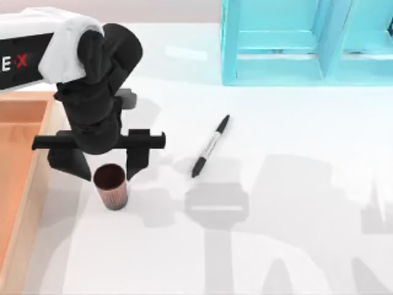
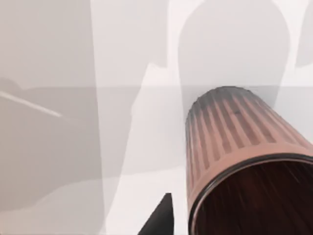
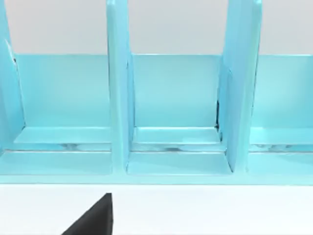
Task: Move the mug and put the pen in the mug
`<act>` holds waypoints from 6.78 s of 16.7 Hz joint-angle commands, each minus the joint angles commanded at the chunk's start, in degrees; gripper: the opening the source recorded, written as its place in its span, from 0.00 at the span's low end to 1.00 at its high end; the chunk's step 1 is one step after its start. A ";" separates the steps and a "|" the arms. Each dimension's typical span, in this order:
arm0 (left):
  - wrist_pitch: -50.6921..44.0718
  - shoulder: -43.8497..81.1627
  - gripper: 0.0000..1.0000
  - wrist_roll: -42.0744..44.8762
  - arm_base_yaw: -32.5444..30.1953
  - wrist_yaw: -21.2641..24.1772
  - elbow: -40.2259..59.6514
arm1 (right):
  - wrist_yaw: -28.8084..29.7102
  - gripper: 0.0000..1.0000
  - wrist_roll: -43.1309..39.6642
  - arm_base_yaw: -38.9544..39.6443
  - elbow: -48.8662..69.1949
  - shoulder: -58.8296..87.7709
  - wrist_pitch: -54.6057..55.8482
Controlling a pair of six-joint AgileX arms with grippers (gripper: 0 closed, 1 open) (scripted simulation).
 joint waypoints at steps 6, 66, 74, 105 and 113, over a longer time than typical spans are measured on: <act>0.00 0.00 1.00 0.00 0.00 0.00 0.00 | 0.00 1.00 0.00 0.00 0.00 0.00 0.00; -1.00 39.21 1.00 12.02 -15.21 -12.11 43.11 | 0.00 1.00 0.00 0.00 0.00 0.00 0.00; -1.00 39.21 0.47 12.02 -15.21 -12.11 43.11 | 0.00 1.00 0.00 0.00 0.00 0.00 0.00; -10.17 13.44 0.00 1.77 -24.87 -10.36 28.38 | 0.00 1.00 0.00 0.00 0.00 0.00 0.00; -1.63 8.28 0.00 4.09 -24.32 -11.63 20.90 | 0.00 1.00 0.00 0.00 0.00 0.00 0.00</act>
